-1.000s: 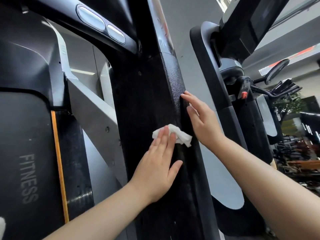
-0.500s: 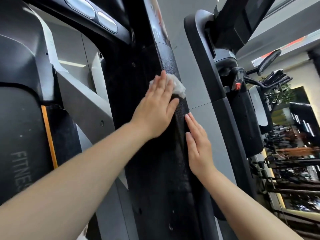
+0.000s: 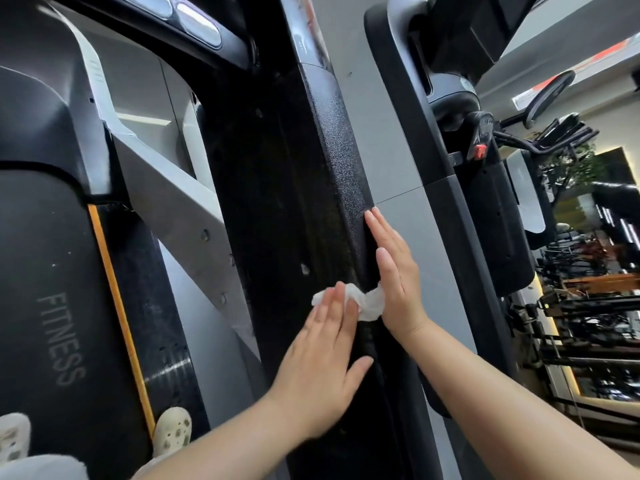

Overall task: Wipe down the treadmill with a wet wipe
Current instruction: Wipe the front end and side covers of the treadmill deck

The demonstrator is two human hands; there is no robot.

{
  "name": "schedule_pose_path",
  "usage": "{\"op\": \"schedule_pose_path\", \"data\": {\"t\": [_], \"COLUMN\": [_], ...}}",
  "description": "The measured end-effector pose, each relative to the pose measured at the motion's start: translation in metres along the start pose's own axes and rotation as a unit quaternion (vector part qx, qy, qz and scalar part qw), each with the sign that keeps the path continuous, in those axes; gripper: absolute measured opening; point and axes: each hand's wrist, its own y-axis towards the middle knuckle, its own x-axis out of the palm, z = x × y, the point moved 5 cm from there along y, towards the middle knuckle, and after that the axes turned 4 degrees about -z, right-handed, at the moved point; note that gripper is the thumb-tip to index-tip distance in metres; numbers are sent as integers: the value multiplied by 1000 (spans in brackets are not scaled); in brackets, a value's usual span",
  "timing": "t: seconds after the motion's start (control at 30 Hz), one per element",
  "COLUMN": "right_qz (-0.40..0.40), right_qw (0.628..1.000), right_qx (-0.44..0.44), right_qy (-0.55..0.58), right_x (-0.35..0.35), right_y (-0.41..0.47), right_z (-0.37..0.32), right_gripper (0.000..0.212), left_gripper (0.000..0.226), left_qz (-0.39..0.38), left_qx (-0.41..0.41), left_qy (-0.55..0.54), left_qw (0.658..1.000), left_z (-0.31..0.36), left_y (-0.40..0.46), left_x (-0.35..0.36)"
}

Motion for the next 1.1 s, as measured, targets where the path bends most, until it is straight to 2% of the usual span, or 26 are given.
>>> {"op": "schedule_pose_path", "data": {"t": [0.07, 0.13, 0.27, 0.47, 0.63, 0.73, 0.87, 0.97, 1.03, 1.1], "right_qz": [5, 9, 11, 20, 35, 32, 40, 67, 103, 122], "right_qw": [1000, 1000, 1000, 1000, 999, 999, 998, 998, 990, 972], "right_qx": [1, 7, 11, 9, 1, 13, 14, -21, -90, -174], "right_qy": [5, 11, 7, 10, 28, 29, 39, 8, -42, -101], "right_x": [0, 0, 0, 0, 0, 0, -1, -7, -16, -22], "right_y": [0, 1, 1, 1, 0, -1, 1, -2, -9, -26], "right_z": [1, 3, 2, 2, -1, 0, -3, -9, -20, -34], "right_gripper": [46, 45, 45, 46, 46, 48, 52, 43, 32, 27], "left_gripper": [69, 73, 64, 72, 75, 70, 65, 59, 55, 56], "left_qz": [7, 51, 20, 52, -7, -13, -118, -63, -10, 38], "left_qx": [-15, -23, -35, -8, -8, -18, -45, -18, 19, 21], "left_qy": [-41, -84, -125, -140, -175, -105, -177, -148, -167, -222], "left_qw": [999, 995, 991, 989, 984, 994, 976, 987, 986, 974], "left_z": [-7, -18, -40, -32, -4, 18, 36, 31, 27, 17], "left_y": [22, 54, 112, 100, 45, 10, -7, -4, 0, 6], "left_x": [-12, -35, -76, -63, -21, -4, 4, 5, 1, -6]}}
